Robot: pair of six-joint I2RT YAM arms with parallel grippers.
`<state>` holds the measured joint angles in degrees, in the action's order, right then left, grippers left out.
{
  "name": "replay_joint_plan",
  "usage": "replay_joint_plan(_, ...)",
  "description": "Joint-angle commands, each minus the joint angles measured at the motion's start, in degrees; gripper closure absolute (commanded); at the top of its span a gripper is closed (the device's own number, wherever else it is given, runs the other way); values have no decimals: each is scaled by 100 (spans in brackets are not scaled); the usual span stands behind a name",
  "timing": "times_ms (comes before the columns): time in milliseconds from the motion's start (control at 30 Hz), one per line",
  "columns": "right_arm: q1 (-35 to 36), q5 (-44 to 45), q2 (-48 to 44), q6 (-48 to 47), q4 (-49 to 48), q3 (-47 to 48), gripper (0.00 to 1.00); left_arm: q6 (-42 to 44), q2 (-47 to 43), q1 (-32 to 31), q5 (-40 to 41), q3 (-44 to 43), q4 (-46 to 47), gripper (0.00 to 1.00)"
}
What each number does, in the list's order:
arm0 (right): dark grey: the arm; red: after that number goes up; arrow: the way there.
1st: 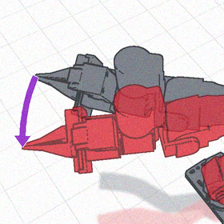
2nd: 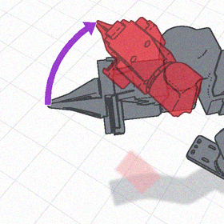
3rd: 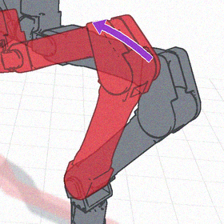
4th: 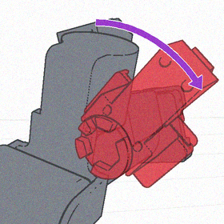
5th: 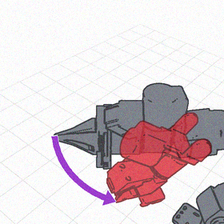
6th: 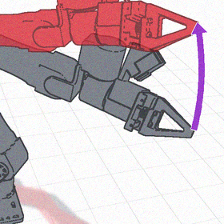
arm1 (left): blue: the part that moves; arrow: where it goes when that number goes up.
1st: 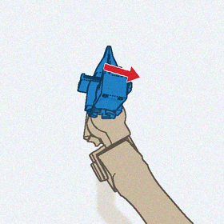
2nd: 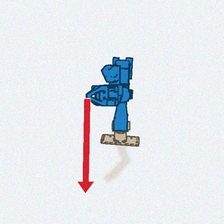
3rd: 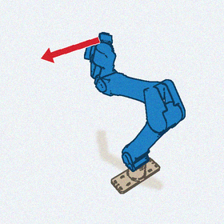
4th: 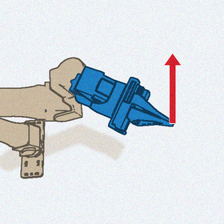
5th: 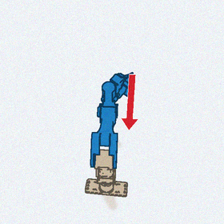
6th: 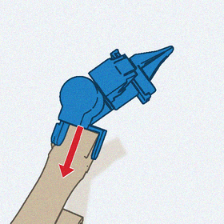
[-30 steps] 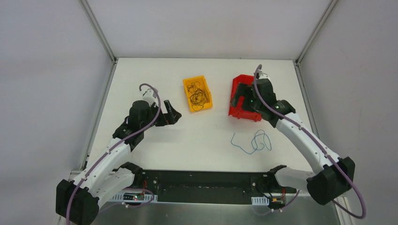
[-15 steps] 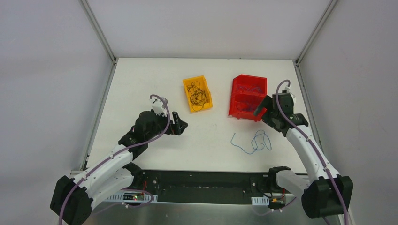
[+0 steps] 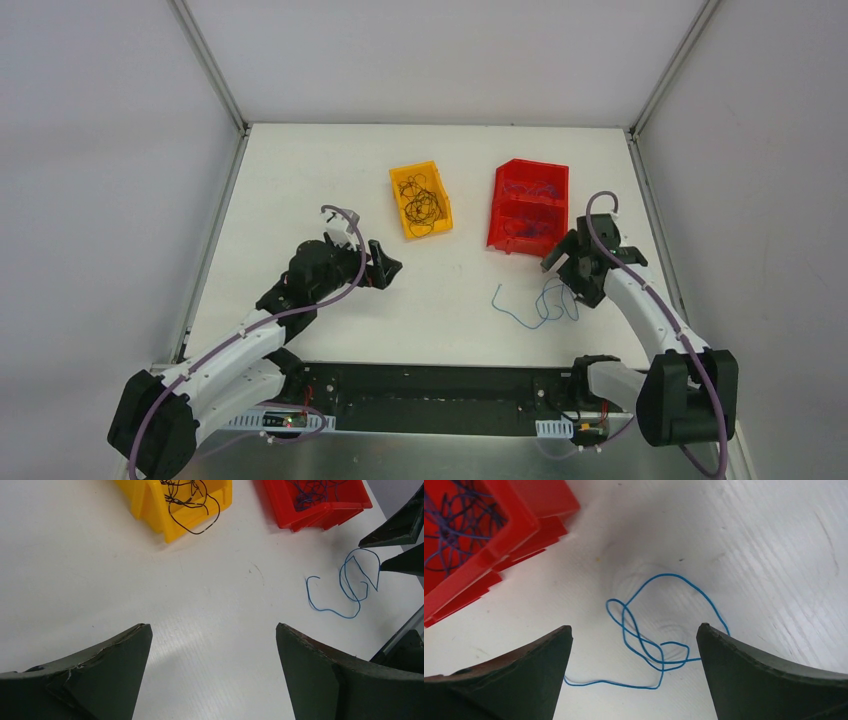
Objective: Untangle the cables
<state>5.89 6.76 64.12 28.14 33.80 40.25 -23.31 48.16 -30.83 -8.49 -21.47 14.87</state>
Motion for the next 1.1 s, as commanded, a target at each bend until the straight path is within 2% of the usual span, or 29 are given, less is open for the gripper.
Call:
replay_joint_plan(0, 114, 775, -51, 623, 786, 89, 0, 66, -14, -44, -31, 58, 481, 1)
replay_joint_plan(133, 218, 1266, -115, 758, 990, 101, 1, 55, -41, -40, -112, 63, 481, 1)
replay_joint_plan(300, 372, 847, 3, 706, 619, -111, 1, 72, -237, -42, -44, 108, 415, 1)
replay_joint_plan(433, 524, 725, 141, 945, 721, -137, 1, 72, -372, -45, -12, 145, 362, 1)
replay_joint_plan(600, 1076, 738, 252, 1378, 875, -148, 1, 66, -423, -43, 71, 105, 245, 1)
replay_joint_plan(767, 1961, 688, 486, 2227, 658, -186, 1, 50, -420, -45, 66, 81, 199, 1)
replay_joint_plan(867, 2233, 600, 631, 2573, 438, -48, 1, 46, -438, -41, 59, 84, 205, 1)
replay_joint_plan(967, 2403, 509, 763, 2526, 383, 263, 1, 37, -452, -39, 50, 83, 201, 1)
replay_joint_plan(1067, 2532, 918, 877, 2352, 1010, 778, 1, 45, -502, -45, 49, 97, 180, 1)
